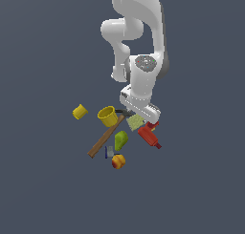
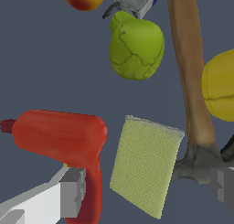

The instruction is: Pick up a designated object from a clutter of objects.

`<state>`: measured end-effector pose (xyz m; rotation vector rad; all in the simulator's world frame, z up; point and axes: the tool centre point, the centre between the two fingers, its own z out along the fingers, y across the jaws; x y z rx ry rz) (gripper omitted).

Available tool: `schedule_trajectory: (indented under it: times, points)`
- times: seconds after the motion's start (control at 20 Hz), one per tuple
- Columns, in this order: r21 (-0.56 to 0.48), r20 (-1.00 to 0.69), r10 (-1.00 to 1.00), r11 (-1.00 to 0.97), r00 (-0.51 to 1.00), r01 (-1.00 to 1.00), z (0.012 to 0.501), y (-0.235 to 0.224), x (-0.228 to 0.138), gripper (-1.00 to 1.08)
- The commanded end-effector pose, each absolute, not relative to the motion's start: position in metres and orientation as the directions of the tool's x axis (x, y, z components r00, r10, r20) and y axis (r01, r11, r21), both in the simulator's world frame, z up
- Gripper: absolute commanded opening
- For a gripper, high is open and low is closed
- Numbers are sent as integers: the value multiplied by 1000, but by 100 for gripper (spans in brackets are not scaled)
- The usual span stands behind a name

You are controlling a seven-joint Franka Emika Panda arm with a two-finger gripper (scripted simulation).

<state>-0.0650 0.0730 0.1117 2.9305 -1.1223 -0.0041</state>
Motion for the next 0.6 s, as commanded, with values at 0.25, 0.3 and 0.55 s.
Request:
schedule_trajectory:
  times: [0.25, 0.3, 0.55]
  points:
    - [1, 0, -759, -651, 651, -759, 88, 78, -83, 100]
    - [1, 0, -767, -642, 642, -767, 86, 78, -85, 100]
    - [0, 0, -794, -608, 608, -794, 78, 80, -91, 100]
